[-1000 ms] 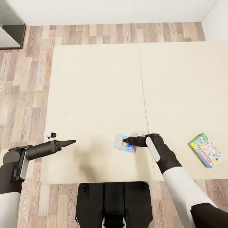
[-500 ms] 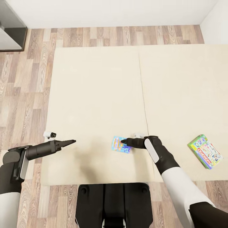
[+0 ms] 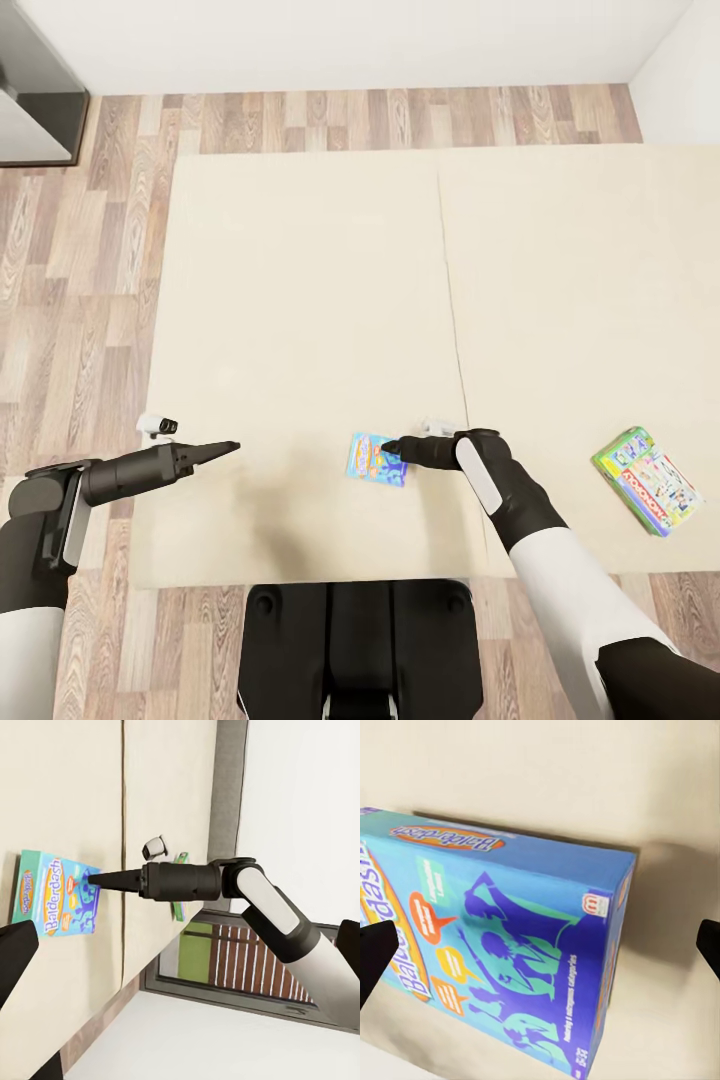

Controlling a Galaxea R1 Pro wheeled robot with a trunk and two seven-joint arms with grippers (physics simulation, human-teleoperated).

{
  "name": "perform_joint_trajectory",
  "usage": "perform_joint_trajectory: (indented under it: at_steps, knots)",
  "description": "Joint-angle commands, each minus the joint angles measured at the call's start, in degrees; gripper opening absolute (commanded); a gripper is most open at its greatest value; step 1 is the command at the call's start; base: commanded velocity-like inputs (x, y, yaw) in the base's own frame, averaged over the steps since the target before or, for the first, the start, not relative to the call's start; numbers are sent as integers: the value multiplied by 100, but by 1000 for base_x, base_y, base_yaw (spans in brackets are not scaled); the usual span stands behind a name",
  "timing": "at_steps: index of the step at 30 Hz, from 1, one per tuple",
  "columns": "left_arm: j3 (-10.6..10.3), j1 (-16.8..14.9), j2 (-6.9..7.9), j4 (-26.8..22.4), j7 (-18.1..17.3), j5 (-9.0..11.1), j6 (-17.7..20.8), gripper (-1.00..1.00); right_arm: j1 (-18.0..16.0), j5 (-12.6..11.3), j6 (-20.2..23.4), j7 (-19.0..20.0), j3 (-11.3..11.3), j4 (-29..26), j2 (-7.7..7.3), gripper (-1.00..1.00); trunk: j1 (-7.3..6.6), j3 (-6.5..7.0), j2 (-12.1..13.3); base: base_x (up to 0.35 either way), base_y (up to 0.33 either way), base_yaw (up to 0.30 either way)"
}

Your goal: Put all the toys in the child's room - the three board games (two on the bed and one on the table), the two jigsaw puzzles on the table, and the tennis ball on the table - inside the toy box on the table in the child's room.

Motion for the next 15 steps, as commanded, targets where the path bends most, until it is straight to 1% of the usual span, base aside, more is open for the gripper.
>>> perform_joint_trajectory:
  at_steps: [1, 6, 15]
  knots:
    - [0, -1, 1, -1, -26, -7, 61, 100, -2, 48, 22, 39, -5, -2, 1, 100, 3, -5, -9, 0, 0, 0]
    - [5, -1, 1, 1, -26, -7, 61, 100, -2, 46, 20, 38, -5, 0, 4, 100, 3, 10, -9, 0, 0, 0]
    - [1, -1, 1, 2, -26, -7, 61, 100, -2, 51, 11, 38, -1, 4, 67, 100, 3, 79, -9, 0, 0, 0]
